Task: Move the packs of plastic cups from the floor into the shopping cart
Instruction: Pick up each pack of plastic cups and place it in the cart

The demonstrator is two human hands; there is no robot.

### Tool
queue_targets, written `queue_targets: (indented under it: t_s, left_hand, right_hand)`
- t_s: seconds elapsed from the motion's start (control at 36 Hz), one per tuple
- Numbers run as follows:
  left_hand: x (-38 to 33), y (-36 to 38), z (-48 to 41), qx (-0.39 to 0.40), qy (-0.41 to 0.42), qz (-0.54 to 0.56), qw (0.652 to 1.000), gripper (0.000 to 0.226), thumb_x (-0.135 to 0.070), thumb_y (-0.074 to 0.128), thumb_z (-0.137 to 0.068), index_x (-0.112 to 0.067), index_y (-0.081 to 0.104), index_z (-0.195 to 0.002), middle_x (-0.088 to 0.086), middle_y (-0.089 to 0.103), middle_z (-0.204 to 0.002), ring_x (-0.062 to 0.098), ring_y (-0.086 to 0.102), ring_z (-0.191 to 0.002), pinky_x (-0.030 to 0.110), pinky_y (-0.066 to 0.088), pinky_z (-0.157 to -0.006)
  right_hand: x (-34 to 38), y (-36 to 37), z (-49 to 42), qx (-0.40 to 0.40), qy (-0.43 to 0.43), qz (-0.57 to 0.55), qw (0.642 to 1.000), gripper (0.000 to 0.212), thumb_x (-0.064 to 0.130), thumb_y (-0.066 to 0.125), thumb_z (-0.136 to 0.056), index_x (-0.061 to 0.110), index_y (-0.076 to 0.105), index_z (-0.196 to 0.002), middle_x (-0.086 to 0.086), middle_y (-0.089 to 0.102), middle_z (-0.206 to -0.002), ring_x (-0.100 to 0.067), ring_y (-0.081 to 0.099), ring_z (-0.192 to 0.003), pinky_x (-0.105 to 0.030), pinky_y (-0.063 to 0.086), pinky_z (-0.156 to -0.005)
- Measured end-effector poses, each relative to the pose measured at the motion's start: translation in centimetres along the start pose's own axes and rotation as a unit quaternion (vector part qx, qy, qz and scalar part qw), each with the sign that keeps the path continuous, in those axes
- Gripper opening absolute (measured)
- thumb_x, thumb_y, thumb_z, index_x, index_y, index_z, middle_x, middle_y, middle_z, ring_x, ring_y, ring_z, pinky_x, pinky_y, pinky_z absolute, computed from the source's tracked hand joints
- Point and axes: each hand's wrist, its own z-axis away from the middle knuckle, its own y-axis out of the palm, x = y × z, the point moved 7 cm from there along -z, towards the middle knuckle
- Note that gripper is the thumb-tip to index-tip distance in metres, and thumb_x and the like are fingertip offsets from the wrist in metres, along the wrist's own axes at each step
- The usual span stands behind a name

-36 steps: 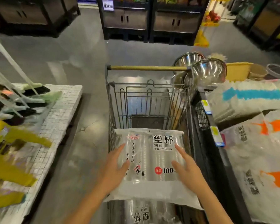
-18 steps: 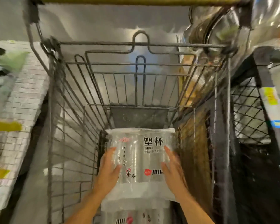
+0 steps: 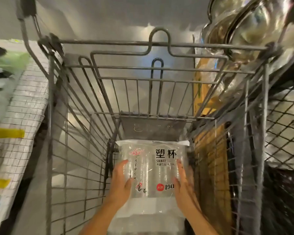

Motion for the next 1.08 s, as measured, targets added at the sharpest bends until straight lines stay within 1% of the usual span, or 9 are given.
queue_targets:
  t_s: [0.06, 0.11, 0.14, 0.28, 0.42, 0.53, 0.67, 0.94, 1.08]
  left_hand:
    - [-1.6, -1.0, 0.3, -0.007, -0.006, -0.065, 0.998, 0.064, -0.010, 0.060, -0.091, -0.034, 0.030, -0.142, 0.001, 0.017, -0.155, 0.025, 0.018, -0.147, 0.041, 0.022, -0.119]
    - [-3.9, -2.6, 1.3, -0.011, -0.010, -0.136, 0.991, 0.056, -0.019, 0.060, -0.091, -0.033, 0.038, -0.140, 0.004, 0.011, -0.160, 0.025, 0.013, -0.149, 0.043, 0.024, -0.118]
    - [-5.6, -3.7, 2.1, -0.012, 0.002, -0.148, 0.989, 0.052, -0.023, 0.059, -0.092, -0.032, 0.041, -0.140, 0.002, 0.014, -0.160, 0.023, 0.017, -0.148, 0.041, 0.026, -0.117]
    - [-14.8, -10.5, 9.2, -0.047, 0.094, -0.144, 0.984, 0.040, -0.032, 0.051, -0.093, -0.027, 0.051, -0.133, -0.009, 0.048, -0.132, 0.013, 0.051, -0.118, 0.031, 0.044, -0.099]
    - [-19.7, -17.5, 18.4, -0.107, 0.142, -0.190, 0.966, 0.028, -0.041, 0.048, -0.091, -0.031, 0.055, -0.116, -0.008, 0.053, -0.111, 0.015, 0.058, -0.097, 0.039, 0.050, -0.085]
    - [-20.7, -23.0, 27.2, -0.182, 0.157, -0.183, 0.953, 0.029, -0.042, 0.047, -0.093, -0.031, 0.058, -0.118, -0.011, 0.055, -0.114, 0.008, 0.055, -0.095, 0.026, 0.044, -0.081]
    - [-18.0, -28.7, 38.2, -0.260, 0.138, -0.156, 0.943, 0.033, -0.046, 0.049, -0.092, -0.036, 0.055, -0.123, -0.013, 0.052, -0.129, 0.014, 0.058, -0.107, 0.026, 0.042, -0.091]
    - [-4.7, -34.6, 60.3, -0.394, 0.086, -0.100, 0.910, 0.030, -0.049, 0.050, -0.090, -0.043, 0.051, -0.119, -0.017, 0.051, -0.119, 0.011, 0.053, -0.116, 0.027, 0.042, -0.094]
    - [6.0, -36.0, 70.5, -0.454, -0.013, -0.072, 0.888, 0.034, -0.048, 0.050, -0.091, -0.042, 0.049, -0.125, -0.021, 0.044, -0.113, 0.015, 0.057, -0.107, 0.027, 0.044, -0.092]
  right_hand:
    - [1.4, -0.5, 1.1, 0.054, 0.031, 0.039, 0.997, 0.063, 0.021, 0.040, -0.110, 0.050, 0.011, -0.157, 0.016, 0.020, -0.153, -0.026, 0.017, -0.156, -0.040, 0.020, -0.125]
    - [2.9, -2.1, 1.8, 0.056, 0.020, 0.094, 0.994, 0.059, 0.025, 0.042, -0.109, 0.046, 0.018, -0.159, 0.003, 0.008, -0.169, -0.026, 0.015, -0.157, -0.039, 0.020, -0.126]
    - [4.0, -3.0, 2.3, 0.046, 0.010, 0.137, 0.990, 0.057, 0.028, 0.044, -0.108, 0.042, 0.023, -0.159, 0.000, 0.014, -0.169, -0.024, 0.020, -0.155, -0.039, 0.023, -0.125]
    - [13.9, -7.3, 6.9, 0.037, -0.109, 0.306, 0.945, 0.049, 0.040, 0.044, -0.104, 0.029, 0.041, -0.152, 0.000, 0.053, -0.147, -0.023, 0.052, -0.133, -0.038, 0.047, -0.105]
    - [23.3, -10.6, 14.8, 0.026, -0.204, 0.349, 0.914, 0.053, 0.047, 0.049, -0.102, 0.031, 0.043, -0.152, 0.004, 0.054, -0.147, -0.020, 0.056, -0.131, -0.038, 0.051, -0.100]
    - [28.5, -12.1, 22.5, -0.006, -0.265, 0.341, 0.902, 0.045, 0.049, 0.049, -0.100, 0.034, 0.052, -0.142, 0.006, 0.061, -0.137, -0.018, 0.061, -0.123, -0.036, 0.055, -0.096]
    - [32.5, -11.4, 32.4, -0.025, -0.343, 0.338, 0.876, 0.034, 0.046, 0.050, -0.101, 0.027, 0.062, -0.127, 0.005, 0.068, -0.124, -0.018, 0.065, -0.111, -0.037, 0.059, -0.090]
    - [37.3, -2.2, 51.7, 0.022, -0.467, 0.345, 0.814, 0.050, 0.048, 0.053, -0.099, 0.034, 0.048, -0.147, 0.006, 0.060, -0.141, -0.016, 0.060, -0.124, -0.035, 0.053, -0.103]
    - [39.5, 6.7, 60.6, 0.083, -0.532, 0.352, 0.766, 0.047, 0.042, 0.054, -0.101, 0.032, 0.048, -0.147, 0.002, 0.060, -0.142, -0.018, 0.059, -0.126, -0.032, 0.048, -0.103]
